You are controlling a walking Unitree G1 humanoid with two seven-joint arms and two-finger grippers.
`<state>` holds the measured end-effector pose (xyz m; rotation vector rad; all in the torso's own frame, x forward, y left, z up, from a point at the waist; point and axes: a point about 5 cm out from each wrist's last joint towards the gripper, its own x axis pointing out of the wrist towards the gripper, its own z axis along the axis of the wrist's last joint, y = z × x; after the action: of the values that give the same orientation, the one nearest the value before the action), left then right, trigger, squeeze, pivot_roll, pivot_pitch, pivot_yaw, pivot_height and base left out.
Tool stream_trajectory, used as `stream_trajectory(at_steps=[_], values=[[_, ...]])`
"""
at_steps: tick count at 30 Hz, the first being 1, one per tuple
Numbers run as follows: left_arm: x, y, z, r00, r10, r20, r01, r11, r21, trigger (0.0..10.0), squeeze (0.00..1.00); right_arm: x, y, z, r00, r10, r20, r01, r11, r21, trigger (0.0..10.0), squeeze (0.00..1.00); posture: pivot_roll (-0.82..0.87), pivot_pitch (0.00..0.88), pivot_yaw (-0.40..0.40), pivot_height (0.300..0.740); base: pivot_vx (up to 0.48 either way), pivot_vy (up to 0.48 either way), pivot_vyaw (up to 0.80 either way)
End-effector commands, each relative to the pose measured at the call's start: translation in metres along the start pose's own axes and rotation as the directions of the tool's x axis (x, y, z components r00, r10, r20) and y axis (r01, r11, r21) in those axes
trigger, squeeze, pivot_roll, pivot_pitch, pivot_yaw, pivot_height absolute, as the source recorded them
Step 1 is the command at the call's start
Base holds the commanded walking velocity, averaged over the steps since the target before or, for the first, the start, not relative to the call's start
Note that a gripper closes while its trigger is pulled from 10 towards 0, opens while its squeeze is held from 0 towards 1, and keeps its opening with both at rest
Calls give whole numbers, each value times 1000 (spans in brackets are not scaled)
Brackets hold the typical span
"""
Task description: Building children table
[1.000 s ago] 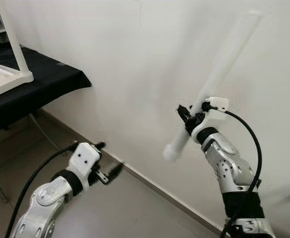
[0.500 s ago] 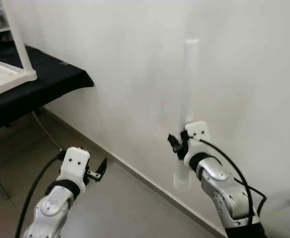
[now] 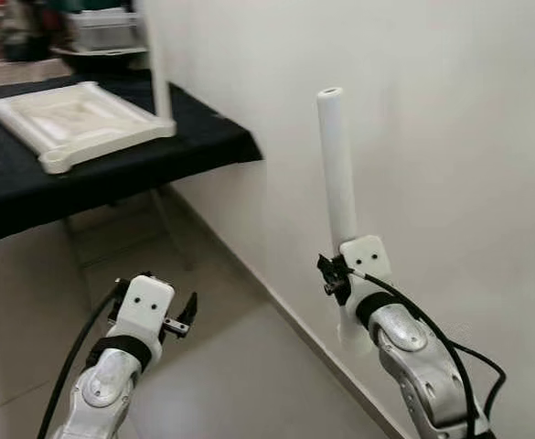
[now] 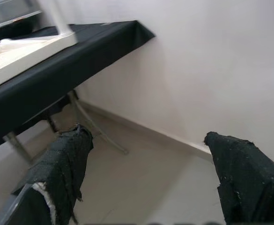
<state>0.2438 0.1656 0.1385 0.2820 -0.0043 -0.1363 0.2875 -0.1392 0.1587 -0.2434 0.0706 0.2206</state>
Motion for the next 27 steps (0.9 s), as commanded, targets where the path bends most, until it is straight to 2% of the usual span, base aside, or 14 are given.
stream_trajectory(at_steps=[1, 3, 10, 18, 27], values=[[0, -6, 1, 1000, -18, 5, 18, 1000, -8, 10000, 0, -3, 1, 3, 1000, 16, 16, -16, 1000, 7, 10000, 0, 15, 0, -88, 740, 0, 0, 800], [0, -9, 3, 999, -30, 11, 30, 999, -31, 10000, 0, -5, 2, 2, 1000, 20, 16, -21, 1000, 10, 10000, 0, 17, 0, -87, 740, 0, 0, 800], [-1, -8, 4, 1000, -28, 14, 28, 999, -39, 10000, 0, -5, 7, 3, 999, 33, 33, -32, 999, -8, 10000, 0, 9, 0, -80, 740, 0, 0, 800], [3, -9, 10, 998, -33, 45, 36, 996, -80, 10000, 0, -4, 8, 6, 997, 51, 56, -52, 998, 20, 10000, 0, 20, 0, -81, 740, 0, 0, 800], [7, -8, 12, 998, -27, 59, 32, 995, -94, 10000, 0, 4, 11, 25, 988, 81, 130, -87, 996, 37, 10000, 0, 15, 0, -81, 740, 335, 0, 800]])
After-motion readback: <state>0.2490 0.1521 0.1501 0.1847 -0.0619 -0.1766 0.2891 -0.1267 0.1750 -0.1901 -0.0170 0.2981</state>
